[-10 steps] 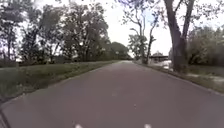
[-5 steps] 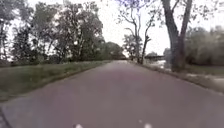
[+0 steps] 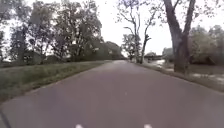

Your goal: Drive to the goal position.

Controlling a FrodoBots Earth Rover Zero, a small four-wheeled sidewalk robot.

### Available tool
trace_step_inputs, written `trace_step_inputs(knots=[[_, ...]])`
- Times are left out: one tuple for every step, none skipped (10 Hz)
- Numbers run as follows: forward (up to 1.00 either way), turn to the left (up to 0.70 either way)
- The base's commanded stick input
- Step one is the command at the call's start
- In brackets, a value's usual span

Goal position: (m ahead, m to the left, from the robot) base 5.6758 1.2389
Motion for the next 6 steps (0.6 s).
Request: trace_step_inputs(knots=[[1.00, -0.25], [1.00, -0.02], [1.00, 0.00], [1.00, 0.00], [1.00, 0.23], [1.00, 0.09]])
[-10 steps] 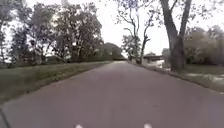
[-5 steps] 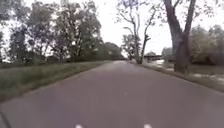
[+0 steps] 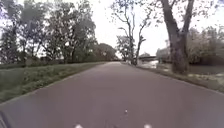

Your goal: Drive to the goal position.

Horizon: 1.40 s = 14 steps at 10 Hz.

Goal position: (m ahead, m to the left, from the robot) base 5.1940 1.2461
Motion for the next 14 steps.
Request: trace_step_inputs(knots=[[1.00, 0.00], [1.00, 0.00], [1.00, 0.00], [1.00, 0.00], [1.00, 0.00], [1.00, 0.00], [1.00, 0.00], [1.00, 0.00], [1.00, 0.00], [1.00, 0.00], [1.00, 0.00], [1.00, 0.00], [1.00, 0.00], [1.00, 0.00]])
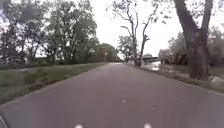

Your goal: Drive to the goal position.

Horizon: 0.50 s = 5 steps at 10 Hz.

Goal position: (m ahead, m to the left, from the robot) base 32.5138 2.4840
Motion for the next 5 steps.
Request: trace_step_inputs(knots=[[1.00, 0.00], [1.00, 0.00], [1.00, 0.00], [1.00, 0.00], [1.00, 0.00]])
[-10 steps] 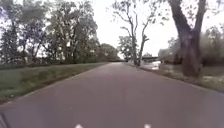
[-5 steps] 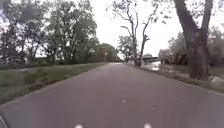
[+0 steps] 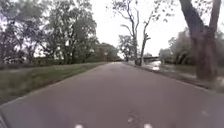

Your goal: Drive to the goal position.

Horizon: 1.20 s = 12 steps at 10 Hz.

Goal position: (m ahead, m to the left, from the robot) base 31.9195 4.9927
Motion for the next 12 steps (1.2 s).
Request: trace_step_inputs(knots=[[1.00, 0.00], [1.00, 0.00], [1.00, 0.00], [1.00, 0.00], [1.00, 0.00], [1.00, 0.00], [1.00, 0.00], [1.00, 0.00], [1.00, 0.00], [1.00, 0.00], [1.00, -0.21], [1.00, -0.27]])
